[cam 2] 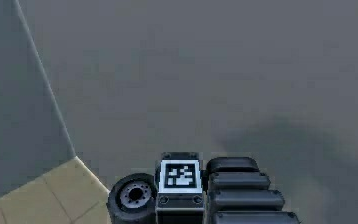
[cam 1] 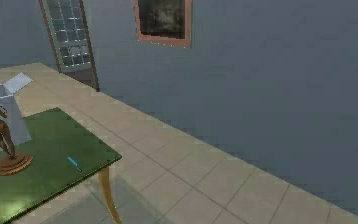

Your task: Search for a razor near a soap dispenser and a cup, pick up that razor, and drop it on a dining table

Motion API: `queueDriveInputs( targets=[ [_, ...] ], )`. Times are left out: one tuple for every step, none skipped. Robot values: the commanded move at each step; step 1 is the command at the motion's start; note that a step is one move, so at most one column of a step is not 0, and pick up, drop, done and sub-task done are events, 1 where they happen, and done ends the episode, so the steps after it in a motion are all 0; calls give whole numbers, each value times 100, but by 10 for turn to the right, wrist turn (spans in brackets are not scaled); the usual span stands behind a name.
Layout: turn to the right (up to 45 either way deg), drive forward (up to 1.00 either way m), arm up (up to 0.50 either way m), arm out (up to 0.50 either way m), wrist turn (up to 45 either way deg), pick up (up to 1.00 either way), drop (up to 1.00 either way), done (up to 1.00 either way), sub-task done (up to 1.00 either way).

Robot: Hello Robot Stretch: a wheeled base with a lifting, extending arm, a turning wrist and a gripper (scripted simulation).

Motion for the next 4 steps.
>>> queueDriveInputs(
  targets=[
    [-240, 0, 0, 0, 0, 0, 0, 0, 0],
    [0, 55, 0, 0, 0, 0, 0, 0, 0],
    [-450, 0, 0, 0, 0, 0, 0, 0, 0],
    [-450, 0, 0, 0, 0, 0, 0, 0, 0]
  ],
)
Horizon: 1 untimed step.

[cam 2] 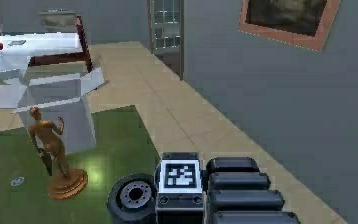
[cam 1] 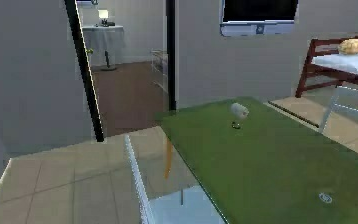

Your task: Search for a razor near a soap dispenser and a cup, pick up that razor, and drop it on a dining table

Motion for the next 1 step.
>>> queueDriveInputs(
  targets=[
    [-450, 0, 0, 0, 0, 0, 0, 0, 0]
  ],
)
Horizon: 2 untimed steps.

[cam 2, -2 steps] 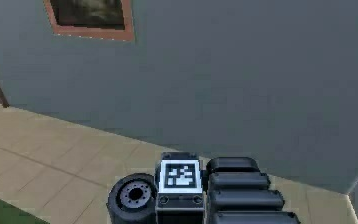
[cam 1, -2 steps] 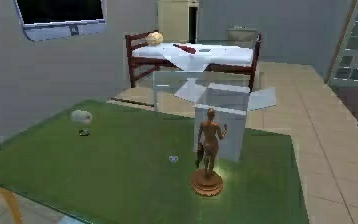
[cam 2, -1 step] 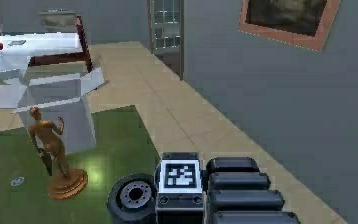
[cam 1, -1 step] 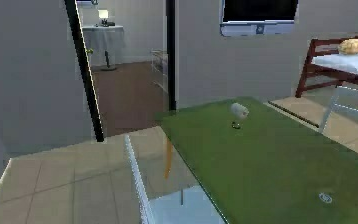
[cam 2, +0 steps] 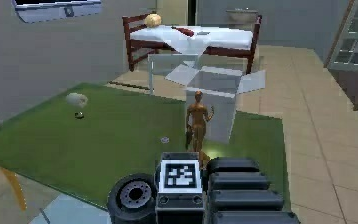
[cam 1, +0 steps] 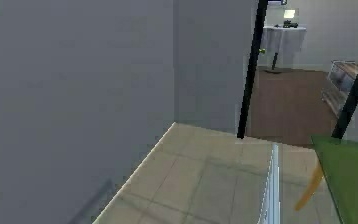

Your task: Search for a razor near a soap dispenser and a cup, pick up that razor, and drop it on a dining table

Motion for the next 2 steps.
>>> queueDriveInputs(
  targets=[
    [-270, 0, 0, 0, 0, 0, 0, 0, 0],
    [0, 0, 0, 48, 0, 0, 0, 0, 0]
  ],
)
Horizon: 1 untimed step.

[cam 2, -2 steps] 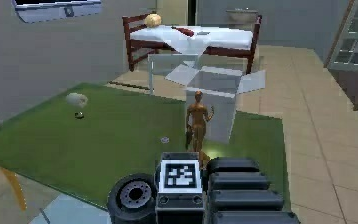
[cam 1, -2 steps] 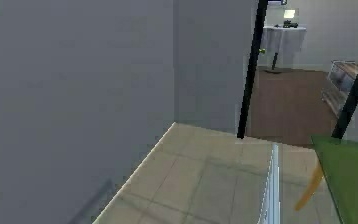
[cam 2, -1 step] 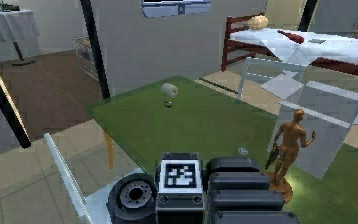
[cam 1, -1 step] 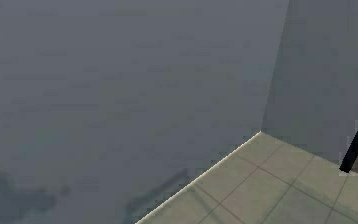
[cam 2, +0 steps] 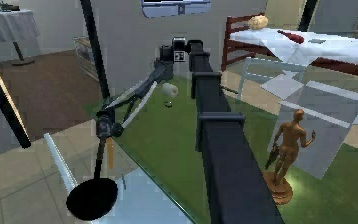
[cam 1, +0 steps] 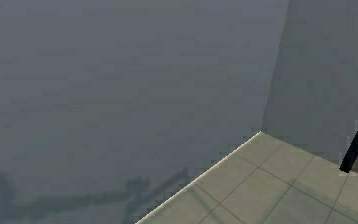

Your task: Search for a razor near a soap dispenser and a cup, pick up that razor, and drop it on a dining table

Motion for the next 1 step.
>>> queueDriveInputs(
  targets=[
    [0, 0, 0, 0, 450, 0, 0, 0, 0]
  ],
)
